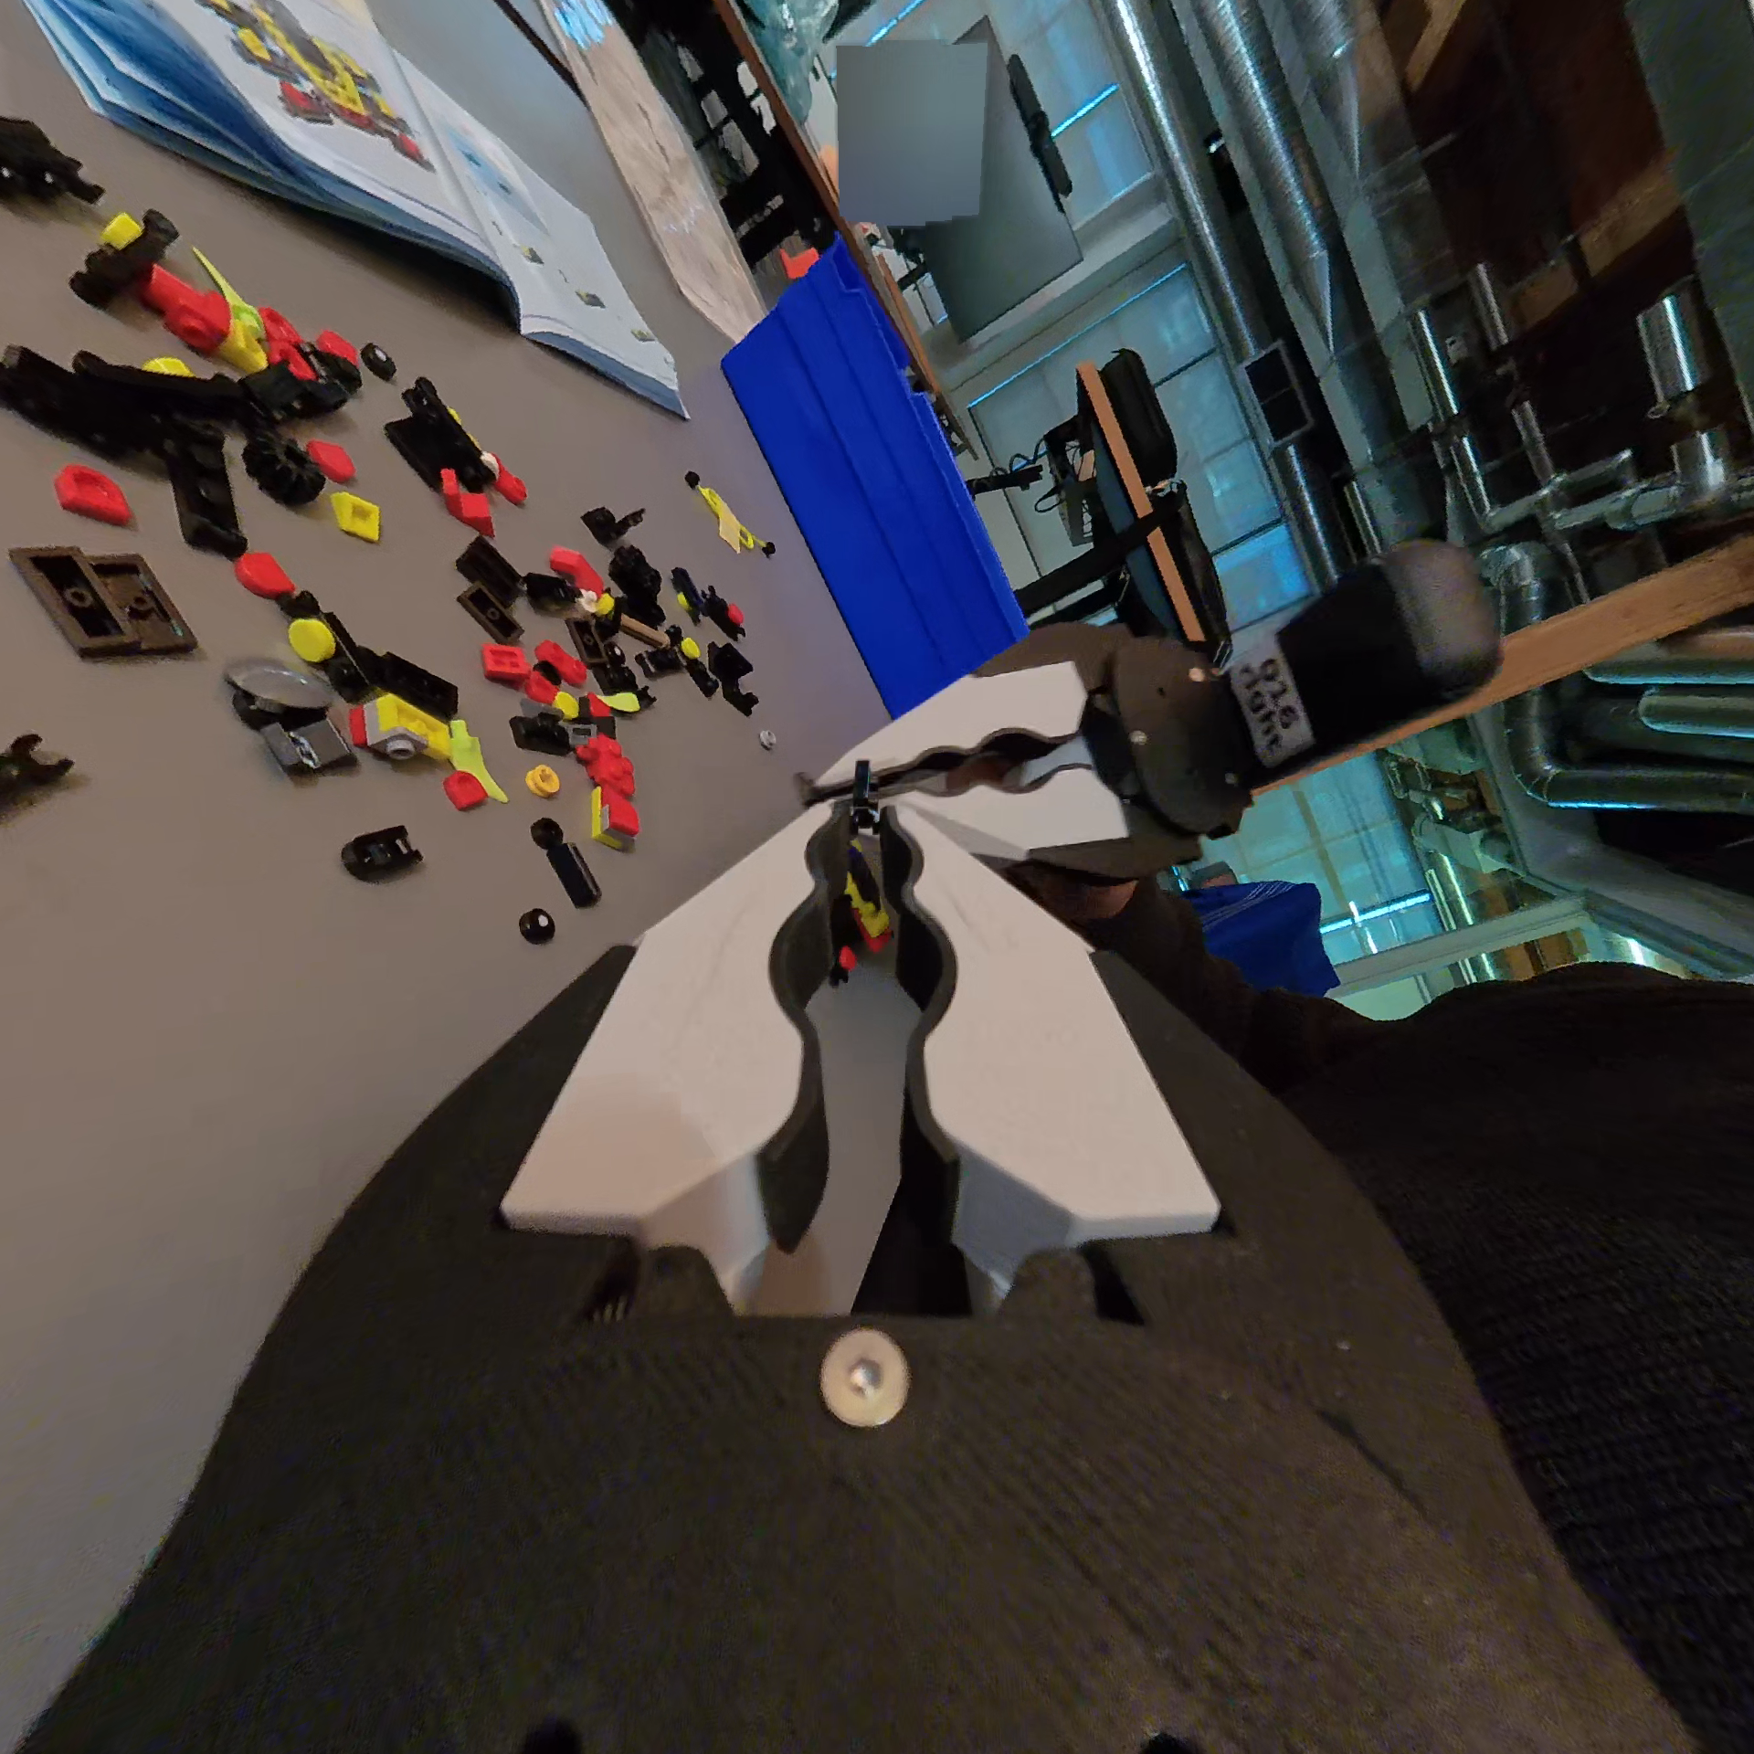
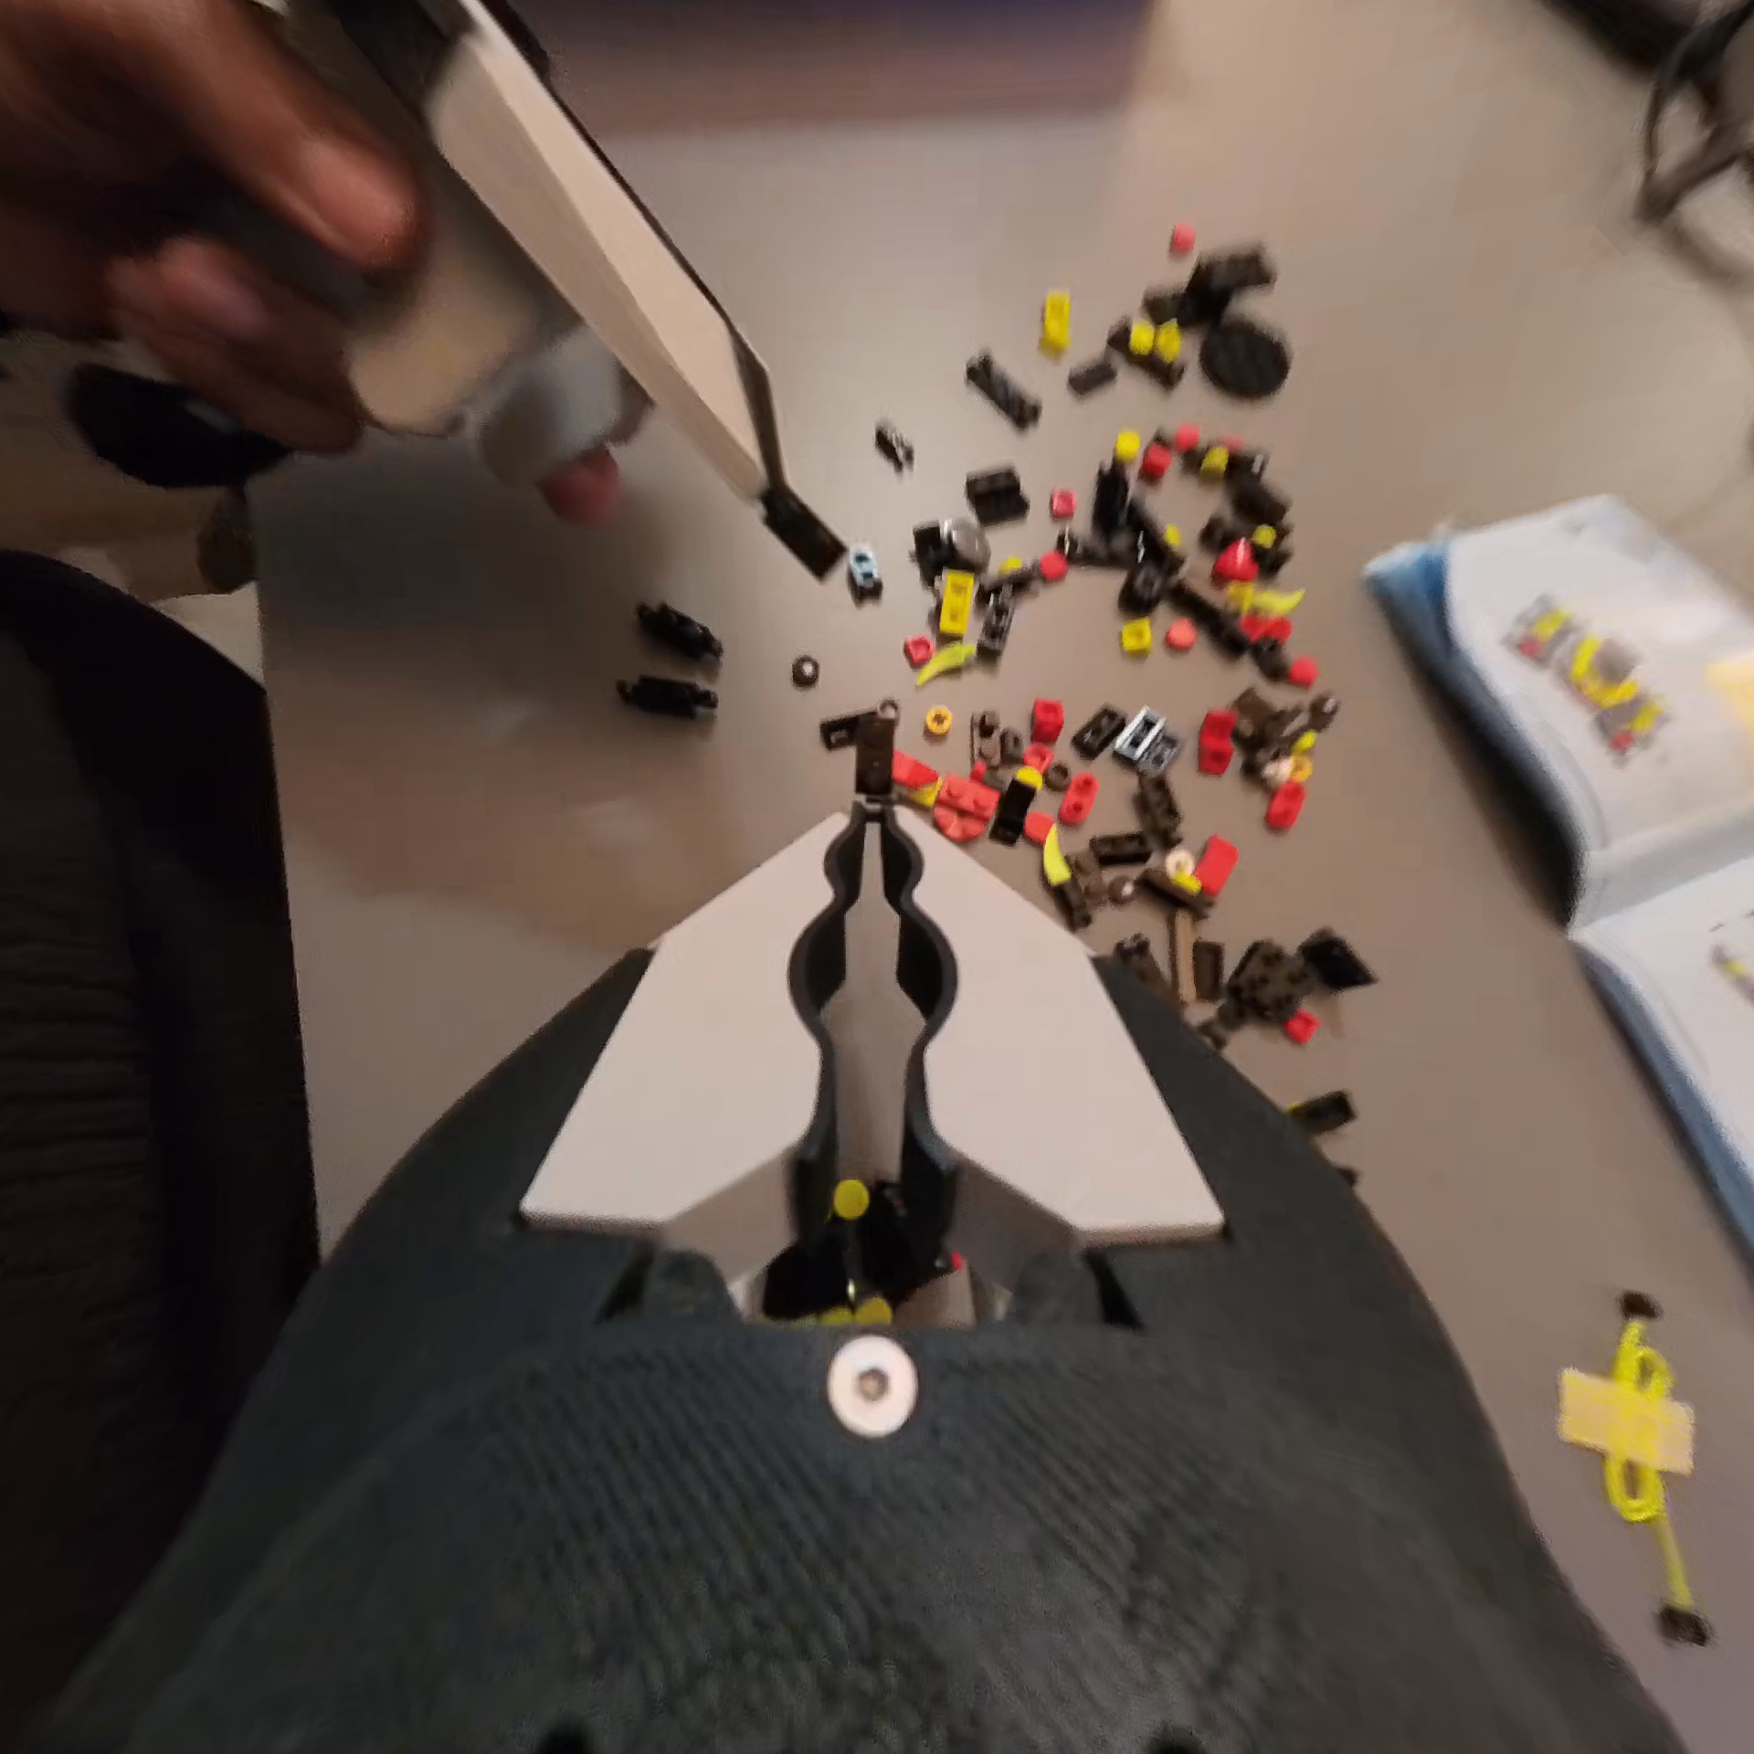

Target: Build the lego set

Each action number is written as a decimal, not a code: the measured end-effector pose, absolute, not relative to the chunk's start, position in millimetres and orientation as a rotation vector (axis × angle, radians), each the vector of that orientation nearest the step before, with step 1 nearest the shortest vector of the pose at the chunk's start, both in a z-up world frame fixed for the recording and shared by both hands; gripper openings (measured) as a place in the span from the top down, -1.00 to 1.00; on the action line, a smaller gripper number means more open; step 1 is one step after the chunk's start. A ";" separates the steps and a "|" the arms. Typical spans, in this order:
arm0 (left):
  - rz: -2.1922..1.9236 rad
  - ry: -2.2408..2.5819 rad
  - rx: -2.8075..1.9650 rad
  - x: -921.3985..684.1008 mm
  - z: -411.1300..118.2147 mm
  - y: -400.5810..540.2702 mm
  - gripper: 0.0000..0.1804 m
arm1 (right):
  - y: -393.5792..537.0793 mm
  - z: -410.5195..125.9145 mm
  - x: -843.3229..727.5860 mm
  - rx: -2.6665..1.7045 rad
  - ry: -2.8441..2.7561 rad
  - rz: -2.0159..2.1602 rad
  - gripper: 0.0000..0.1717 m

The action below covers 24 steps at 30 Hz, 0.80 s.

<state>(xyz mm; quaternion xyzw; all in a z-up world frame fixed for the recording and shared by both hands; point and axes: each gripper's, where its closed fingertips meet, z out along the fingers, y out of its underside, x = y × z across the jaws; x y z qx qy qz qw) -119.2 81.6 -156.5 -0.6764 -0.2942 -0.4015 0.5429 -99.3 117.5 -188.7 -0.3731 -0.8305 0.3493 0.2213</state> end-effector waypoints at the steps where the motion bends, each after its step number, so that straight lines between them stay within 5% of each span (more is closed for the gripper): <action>1: -0.960 -0.701 -1.617 -118.0 -158.5 81.9 0.98 | 115.7 -181.8 -98.9 -0.969 -2.272 0.973 0.99; 24: -0.862 -0.520 -1.834 -89.7 -172.4 86.1 0.98 | 94.5 -175.9 -85.9 -0.316 -2.194 0.611 0.99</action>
